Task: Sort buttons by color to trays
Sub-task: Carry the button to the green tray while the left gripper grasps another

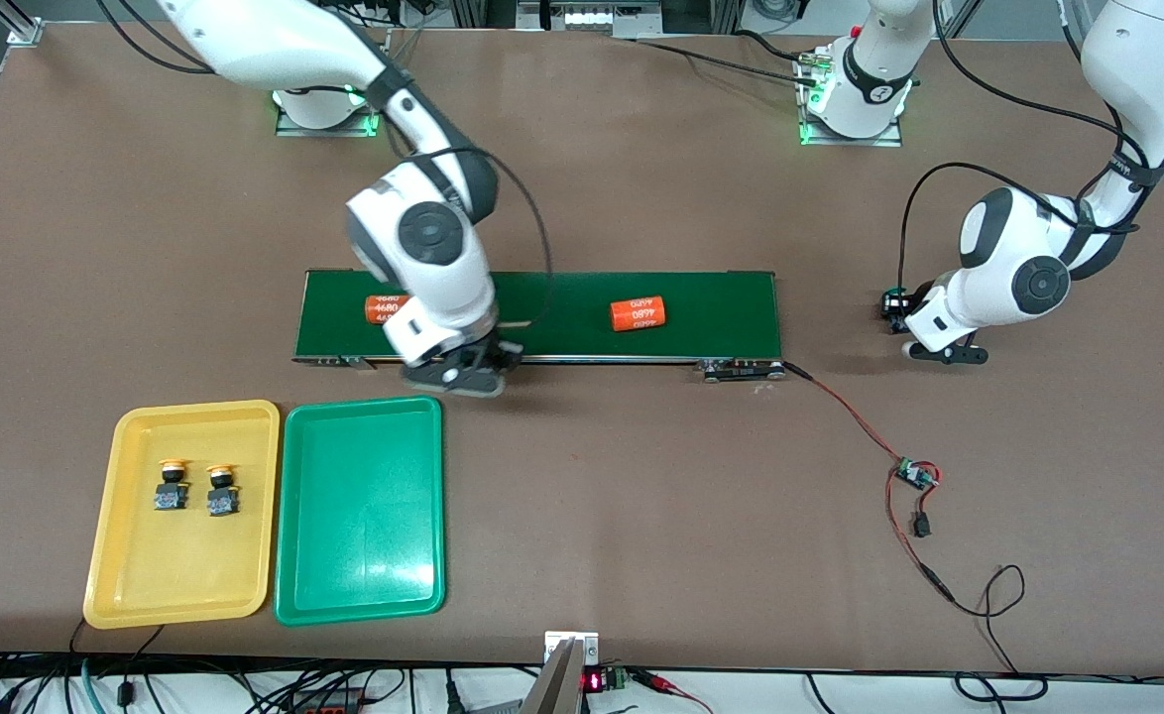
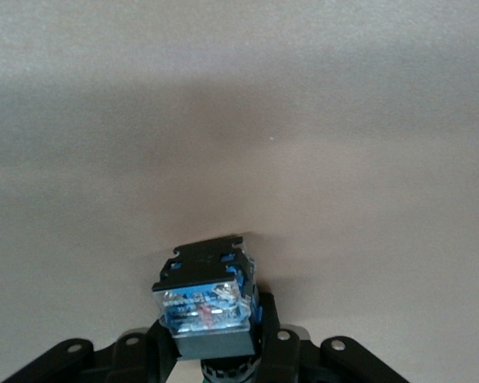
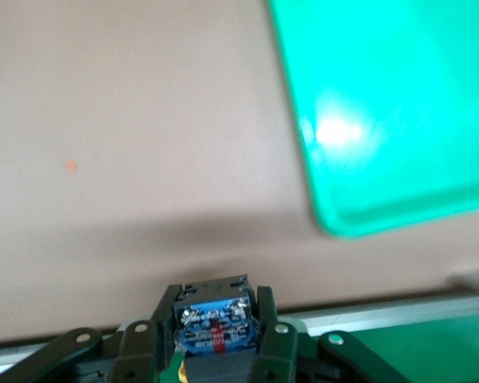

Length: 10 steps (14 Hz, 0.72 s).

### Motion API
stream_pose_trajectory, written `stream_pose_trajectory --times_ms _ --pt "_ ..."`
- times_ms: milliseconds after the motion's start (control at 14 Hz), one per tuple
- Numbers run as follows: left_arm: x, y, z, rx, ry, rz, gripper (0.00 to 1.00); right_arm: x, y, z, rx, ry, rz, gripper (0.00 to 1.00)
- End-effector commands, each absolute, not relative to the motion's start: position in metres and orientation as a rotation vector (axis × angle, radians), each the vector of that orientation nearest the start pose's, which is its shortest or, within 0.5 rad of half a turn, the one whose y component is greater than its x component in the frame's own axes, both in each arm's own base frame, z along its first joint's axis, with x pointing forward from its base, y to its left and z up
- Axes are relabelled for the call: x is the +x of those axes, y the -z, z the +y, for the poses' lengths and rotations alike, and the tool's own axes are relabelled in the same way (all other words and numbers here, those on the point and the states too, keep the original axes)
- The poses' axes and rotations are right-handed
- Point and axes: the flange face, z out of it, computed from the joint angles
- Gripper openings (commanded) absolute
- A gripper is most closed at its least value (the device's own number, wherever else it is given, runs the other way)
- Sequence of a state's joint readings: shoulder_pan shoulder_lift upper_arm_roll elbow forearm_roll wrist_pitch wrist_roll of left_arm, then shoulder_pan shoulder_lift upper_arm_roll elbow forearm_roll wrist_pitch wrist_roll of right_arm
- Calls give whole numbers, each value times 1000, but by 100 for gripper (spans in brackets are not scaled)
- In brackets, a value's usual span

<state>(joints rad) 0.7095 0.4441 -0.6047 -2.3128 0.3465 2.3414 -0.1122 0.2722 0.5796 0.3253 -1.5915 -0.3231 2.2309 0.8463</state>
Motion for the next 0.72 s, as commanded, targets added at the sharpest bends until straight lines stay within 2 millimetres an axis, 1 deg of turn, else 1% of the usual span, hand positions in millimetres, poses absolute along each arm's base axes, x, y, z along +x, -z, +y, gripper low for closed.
stream_pose_trajectory --times_ms 0,72,143,215,286,358,429,572,644 --pt "489 -174 39 -3156 -438 135 15 653 -329 286 -3137 222 88 23" --pt "496 -186 35 -3142 -397 154 14 670 -325 256 -3130 212 52 23" --pt "500 -197 18 -3128 -363 210 11 685 -319 232 -3123 210 -5 23" --pt "504 -211 0 -3105 -321 261 11 704 -310 203 -3111 227 -41 23" --pt "504 -224 -25 -3070 -309 339 8 720 -301 179 -3097 252 -59 23" --pt "503 -241 -52 -3026 -294 415 8 731 -290 163 -3087 264 -84 23" --pt "501 -256 -75 -2994 -255 489 8 738 -277 152 -3076 278 -92 24" --pt "506 -290 -131 -2957 -136 614 7 743 -259 143 -3055 321 -82 24" --pt "506 -301 -158 -2975 -99 654 8 744 -253 139 -3052 325 -82 24"
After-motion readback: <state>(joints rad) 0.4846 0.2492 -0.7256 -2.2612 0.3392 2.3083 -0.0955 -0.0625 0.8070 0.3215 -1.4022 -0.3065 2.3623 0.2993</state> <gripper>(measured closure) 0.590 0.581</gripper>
